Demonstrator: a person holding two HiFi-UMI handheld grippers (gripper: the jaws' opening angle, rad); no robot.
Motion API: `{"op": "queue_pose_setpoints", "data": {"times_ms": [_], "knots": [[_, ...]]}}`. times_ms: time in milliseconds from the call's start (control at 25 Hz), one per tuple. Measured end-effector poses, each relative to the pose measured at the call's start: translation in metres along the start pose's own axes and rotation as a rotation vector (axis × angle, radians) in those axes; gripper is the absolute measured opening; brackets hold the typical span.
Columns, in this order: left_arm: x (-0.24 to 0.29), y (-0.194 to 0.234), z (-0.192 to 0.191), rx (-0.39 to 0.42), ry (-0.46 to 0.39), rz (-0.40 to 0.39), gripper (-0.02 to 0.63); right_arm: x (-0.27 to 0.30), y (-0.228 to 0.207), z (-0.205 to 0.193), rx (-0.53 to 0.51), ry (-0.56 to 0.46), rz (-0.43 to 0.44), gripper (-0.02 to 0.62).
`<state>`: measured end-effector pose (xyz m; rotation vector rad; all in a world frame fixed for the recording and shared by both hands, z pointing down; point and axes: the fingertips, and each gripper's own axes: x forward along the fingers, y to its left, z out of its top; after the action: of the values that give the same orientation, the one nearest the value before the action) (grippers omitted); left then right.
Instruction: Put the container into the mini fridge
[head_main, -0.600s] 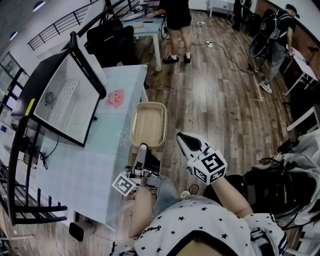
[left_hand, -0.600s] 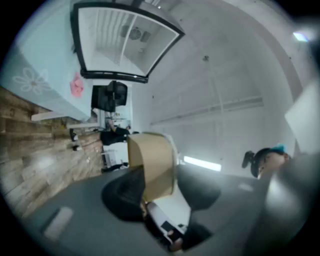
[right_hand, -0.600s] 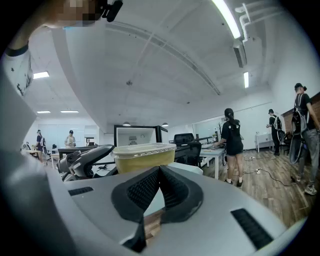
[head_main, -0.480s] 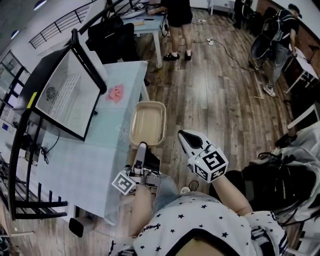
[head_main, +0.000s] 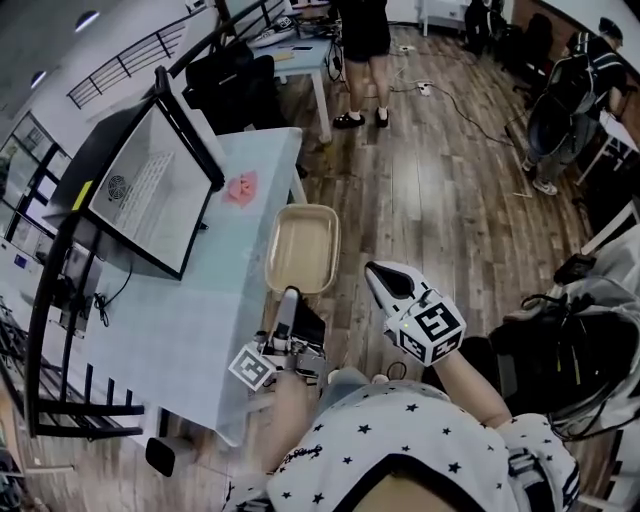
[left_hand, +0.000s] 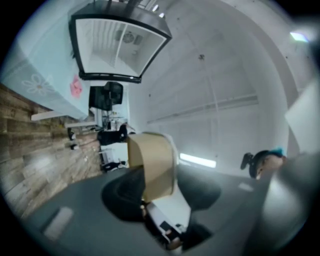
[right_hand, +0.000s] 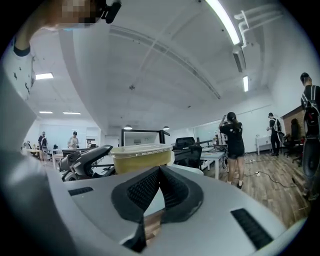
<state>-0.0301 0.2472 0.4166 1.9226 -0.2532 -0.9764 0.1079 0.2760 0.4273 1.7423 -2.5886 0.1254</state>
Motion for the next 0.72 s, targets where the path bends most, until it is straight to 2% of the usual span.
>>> {"op": "queue_pose_setpoints", "data": {"times_ms": [200, 720], "knots": [[0.000, -0.006, 0.003, -0.005, -0.021, -0.013, 0.200, -0.002, 0.009, 0.002, 0.005, -0.010, 0.022, 0.020], [-0.017, -0.011, -0.011, 0.010, -0.073, 0.016, 0.201, -0.019, 0.009, -0.015, 0.070, 0.004, 0.071, 0.021]]}}
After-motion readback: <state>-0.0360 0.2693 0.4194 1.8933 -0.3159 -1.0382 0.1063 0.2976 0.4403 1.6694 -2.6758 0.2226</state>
